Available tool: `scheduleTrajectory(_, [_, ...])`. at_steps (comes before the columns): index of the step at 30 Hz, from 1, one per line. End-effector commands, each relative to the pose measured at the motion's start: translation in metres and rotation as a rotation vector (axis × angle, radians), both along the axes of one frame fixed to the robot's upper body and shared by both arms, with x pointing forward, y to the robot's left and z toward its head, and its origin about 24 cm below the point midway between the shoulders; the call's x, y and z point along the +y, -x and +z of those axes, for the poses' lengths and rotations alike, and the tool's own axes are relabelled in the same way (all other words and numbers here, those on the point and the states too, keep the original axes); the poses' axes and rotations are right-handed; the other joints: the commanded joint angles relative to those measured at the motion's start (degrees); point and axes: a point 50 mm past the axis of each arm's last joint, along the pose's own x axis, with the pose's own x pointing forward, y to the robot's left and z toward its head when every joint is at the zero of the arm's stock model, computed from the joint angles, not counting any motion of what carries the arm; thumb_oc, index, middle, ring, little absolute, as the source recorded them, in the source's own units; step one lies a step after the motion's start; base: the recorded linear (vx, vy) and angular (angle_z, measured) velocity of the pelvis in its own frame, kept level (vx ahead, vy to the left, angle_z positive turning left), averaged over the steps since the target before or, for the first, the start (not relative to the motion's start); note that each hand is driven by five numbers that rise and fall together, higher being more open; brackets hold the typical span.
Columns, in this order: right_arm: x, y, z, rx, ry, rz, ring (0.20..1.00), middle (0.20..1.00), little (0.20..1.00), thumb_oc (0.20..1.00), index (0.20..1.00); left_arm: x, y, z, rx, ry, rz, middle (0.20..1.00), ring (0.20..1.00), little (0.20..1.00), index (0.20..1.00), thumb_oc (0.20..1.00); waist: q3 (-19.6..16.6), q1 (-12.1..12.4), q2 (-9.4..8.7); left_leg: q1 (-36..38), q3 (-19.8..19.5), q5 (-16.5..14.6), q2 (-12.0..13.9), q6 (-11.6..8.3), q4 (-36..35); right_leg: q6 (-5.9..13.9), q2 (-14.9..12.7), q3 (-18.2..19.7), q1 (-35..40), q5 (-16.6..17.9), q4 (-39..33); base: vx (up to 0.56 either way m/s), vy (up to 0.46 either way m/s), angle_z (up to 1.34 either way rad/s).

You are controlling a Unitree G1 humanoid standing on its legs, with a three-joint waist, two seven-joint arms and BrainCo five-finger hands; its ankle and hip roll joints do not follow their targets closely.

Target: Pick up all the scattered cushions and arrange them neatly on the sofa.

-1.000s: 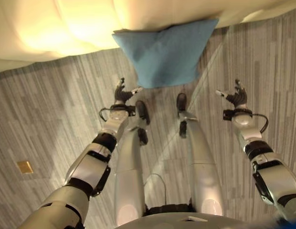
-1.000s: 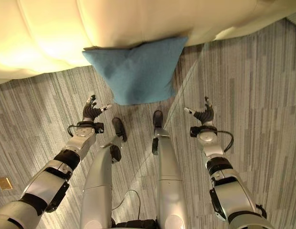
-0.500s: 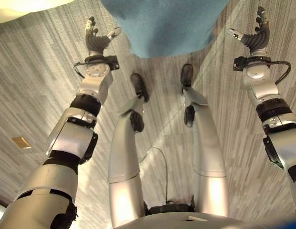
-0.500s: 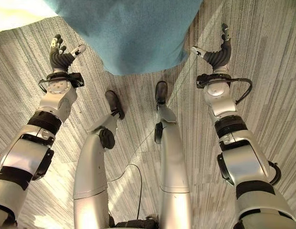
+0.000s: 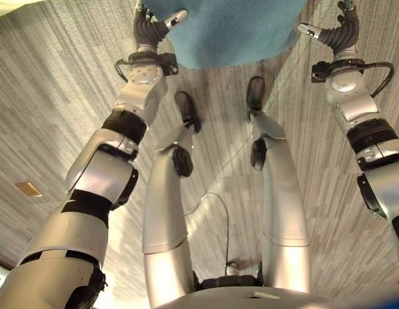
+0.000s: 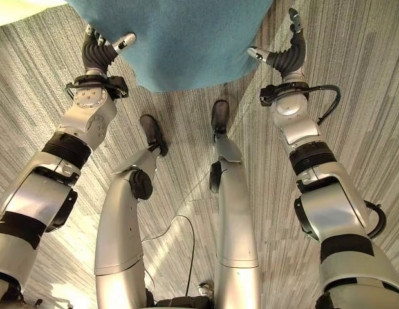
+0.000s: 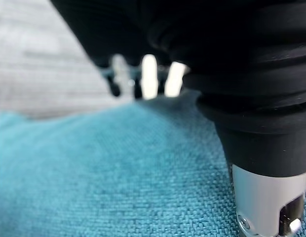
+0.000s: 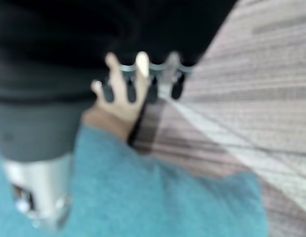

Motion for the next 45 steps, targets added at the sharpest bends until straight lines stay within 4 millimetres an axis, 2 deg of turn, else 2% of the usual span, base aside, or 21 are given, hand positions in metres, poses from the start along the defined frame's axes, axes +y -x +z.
scheduleTrajectory(1, [-0.005,-0.003,-0.019,0.060,-0.044,0.000,1.000,1.000,1.000,1.000,1.000,-0.011,-0.002,-0.009,0.005,-0.063,0.006,1.000,1.000,1.000,1.000,1.000,-5.6,-1.3,2.75,-2.4,-4.5,5.9,0.8,-4.79,-4.9,6.65,0.9,1.8,-0.4,2.5,-0.6,0.00,0.000,0.00])
scheduleTrajectory(4, [-0.009,-0.006,-0.017,0.072,-0.075,-0.010,1.000,1.000,1.000,1.000,1.000,-0.022,-0.001,-0.005,-0.015,-0.070,-0.028,1.000,1.000,1.000,1.000,1.000,-5.7,-0.7,3.17,-2.6,-4.9,6.3,0.7,-4.83,-5.2,6.75,0.8,1.6,-0.4,2.5,-0.6,0.00,-0.014,0.03])
scheduleTrajectory(8, [-0.012,-0.007,-0.005,0.068,-0.038,-0.039,1.000,1.000,1.000,1.000,1.000,-0.033,0.000,0.001,-0.042,-0.088,-0.061,1.000,1.000,1.000,1.000,1.000,-5.9,0.4,3.98,-2.6,-5.2,6.7,0.6,-4.74,-5.9,6.91,0.4,1.2,-0.4,2.4,-0.8,0.00,-0.006,0.02])
scheduleTrajectory(11, [-0.004,-0.007,0.023,0.010,-0.010,-0.037,1.000,1.000,1.000,1.000,1.000,-0.046,0.003,0.012,-0.083,-0.085,-0.098,1.000,1.000,1.000,1.000,1.000,-5.9,1.8,4.64,-2.7,-5.5,7.3,0.2,-4.66,-6.7,7.16,0.2,1.0,-0.4,2.4,-0.7,0.00,-0.019,0.12])
scheduleTrajectory(13, [0.009,-0.006,0.036,-0.026,-0.020,0.017,1.000,1.000,1.000,1.000,1.000,-0.054,0.004,0.014,-0.091,-0.068,-0.120,1.000,1.000,1.000,1.000,1.000,-6.0,2.1,4.71,-2.8,-5.6,7.7,0.0,-4.57,-7.2,7.26,0.0,0.9,-0.4,2.5,-1.0,0.00,-0.025,0.09])
scheduleTrajectory(16, [0.050,-0.001,0.059,-0.105,-0.089,0.219,1.000,1.000,1.000,1.000,1.000,-0.070,0.009,0.027,-0.137,-0.052,-0.175,1.000,1.000,1.000,1.000,1.000,-6.3,2.7,4.83,-2.9,-6.0,8.2,-0.4,-4.56,-7.2,7.19,0.2,0.5,-0.4,2.6,-1.0,0.01,-0.015,0.06])
scheduleTrajectory(19, [0.084,0.005,0.068,-0.155,-0.159,0.374,1.000,1.000,1.000,1.000,1.000,-0.073,0.012,0.035,-0.165,-0.032,-0.193,1.000,1.000,1.000,1.000,1.000,-6.5,2.7,4.69,-3.1,-6.3,8.1,-0.4,-4.45,-6.5,7.03,0.5,0.0,-0.4,2.6,-0.6,0.00,0.000,0.00])
scheduleTrajectory(20, [0.090,0.006,0.067,-0.156,-0.174,0.400,0.200,0.200,0.200,0.200,0.200,-0.074,0.013,0.036,-0.167,-0.029,-0.199,0.291,0.291,0.291,0.291,0.291,-6.6,2.6,4.60,-3.1,-6.3,8.1,-0.4,-4.51,-6.3,6.97,0.6,-0.1,-0.4,2.6,-0.4,0.00,0.000,0.00])
scheduleTrajectory(21, [0.092,0.008,0.068,-0.164,-0.175,0.410,0.200,0.200,0.200,0.200,0.200,-0.073,0.013,0.036,-0.169,-0.024,-0.195,0.200,0.200,0.200,0.200,0.200,-6.8,2.6,4.52,-3.2,-6.4,8.1,-0.4,-4.49,-6.3,6.93,0.7,-0.1,-0.4,2.7,-0.5,0.00,0.000,0.00])
scheduleTrajectory(22, [0.099,0.011,0.067,-0.184,-0.198,0.438,0.200,0.200,0.200,0.200,0.200,-0.076,0.015,0.036,-0.183,0.009,-0.214,0.200,0.200,0.200,0.200,0.200,-7.5,2.4,4.44,-3.1,-6.5,8.1,-0.4,-4.53,-6.2,6.72,0.9,-0.1,-0.4,2.6,-0.4,0.00,-0.032,-0.02])
scheduleTrajectory(25, [0.101,0.013,0.065,-0.200,-0.209,0.445,0.200,0.200,0.200,0.200,0.200,-0.075,0.016,0.035,-0.190,0.027,-0.216,0.200,0.200,0.200,0.200,0.200,-8.3,2.1,4.30,-3.0,-6.6,8.2,-0.3,-4.54,-6.7,6.62,1.0,-0.2,-0.4,2.6,-0.6,0.00,-0.011,0.00])
scheduleTrajectory(28, [0.097,0.018,0.042,-0.200,-0.223,0.449,0.200,0.200,0.200,0.200,0.200,-0.070,0.022,0.021,-0.201,0.076,-0.238,0.200,0.200,0.200,0.200,0.200,-11.2,1.2,3.87,-0.2,-5.9,8.6,-0.4,-4.75,-10.0,6.02,1.9,-0.5,1.5,2.7,-2.5,-0.02,-0.063,0.02])
scheduleTrajectory(31, [0.091,0.021,0.029,-0.188,-0.166,0.430,0.200,0.200,0.200,0.200,0.200,-0.068,0.025,0.005,-0.178,0.100,-0.254,0.200,0.200,0.200,0.200,0.200,-11.8,1.0,3.88,3.2,-6.0,9.0,-0.3,-4.96,-12.5,5.85,2.1,-0.8,4.9,2.5,-4.6,-0.02,-0.023,0.02])
scheduleTrajectory(36, [0.073,0.028,-0.021,-0.123,-0.184,0.400,0.200,0.200,0.200,0.200,0.200,-0.068,0.033,-0.039,-0.110,0.060,-0.272,0.200,0.200,0.200,0.200,0.200,-12.2,0.4,3.87,14.9,-6.4,9.8,-0.7,-5.77,-18.9,5.54,2.2,-2.1,16.2,2.2,-9.4,-0.01,-0.016,0.00])
scheduleTrajectory(38, [0.070,0.035,-0.043,-0.096,-0.194,0.402,0.200,0.200,0.200,0.200,0.200,-0.069,0.039,-0.060,-0.075,0.060,-0.285,0.200,0.200,0.200,0.200,0.200,-12.1,0.1,3.55,20.0,-6.6,10.4,-1.0,-6.20,-21.8,5.46,2.3,-2.5,21.1,2.2,-11.7,-0.02,-0.021,0.00])
scheduleTrajectory(39, [0.071,0.043,-0.062,-0.067,-0.194,0.417,0.200,0.200,0.200,0.200,0.200,-0.070,0.043,-0.082,-0.022,0.064,-0.299,0.200,0.200,0.200,0.200,0.200,-12.2,-0.1,3.23,24.6,-6.7,11.1,-1.1,-6.81,-24.8,5.40,2.3,-2.7,26.0,2.3,-14.8,-0.04,-0.038,0.01])
scheduleTrajectory(41, [0.069,0.049,-0.078,-0.036,-0.180,0.412,0.200,0.200,0.200,0.200,0.200,-0.066,0.048,-0.098,0.011,0.055,-0.300,0.200,0.200,0.200,0.200,0.200,-12.3,-0.1,2.86,29.4,-6.8,11.7,-1.2,-7.07,-27.5,5.27,2.1,-3.2,30.7,2.3,-17.1,-0.02,-0.034,0.04])
scheduleTrajectory(43, [0.067,0.057,-0.102,0.023,-0.228,0.424,0.200,0.200,0.200,0.200,0.200,-0.065,0.055,-0.117,0.054,0.067,-0.306,0.200,0.200,0.200,0.200,0.200,-12.6,0.1,2.50,35.0,-6.9,12.4,-1.6,-7.29,-30.5,5.11,2.4,-3.9,35.8,2.3,-19.6,-0.01,-0.023,0.09])
scheduleTrajectory(44, [0.068,0.061,-0.114,0.057,-0.241,0.432,0.200,0.200,0.200,0.200,0.200,-0.065,0.059,-0.125,0.074,0.077,-0.311,0.200,0.200,0.200,0.200,0.200,-12.6,0.2,2.33,37.0,-6.7,14.5,-1.7,-7.03,-31.9,4.69,2.5,-4.4,38.1,4.1,-21.6,-0.03,-0.033,0.12])
scheduleTrajectory(45, [0.068,0.064,-0.125,0.091,-0.254,0.436,0.200,0.200,0.200,0.200,0.200,-0.067,0.062,-0.134,0.097,0.095,-0.321,0.200,0.200,0.200,0.200,0.200,-12.6,0.3,2.21,40.0,-6.8,14.8,-1.8,-7.16,-33.4,4.62,2.8,-4.7,41.1,4.2,-23.2,-0.01,-0.034,0.09])
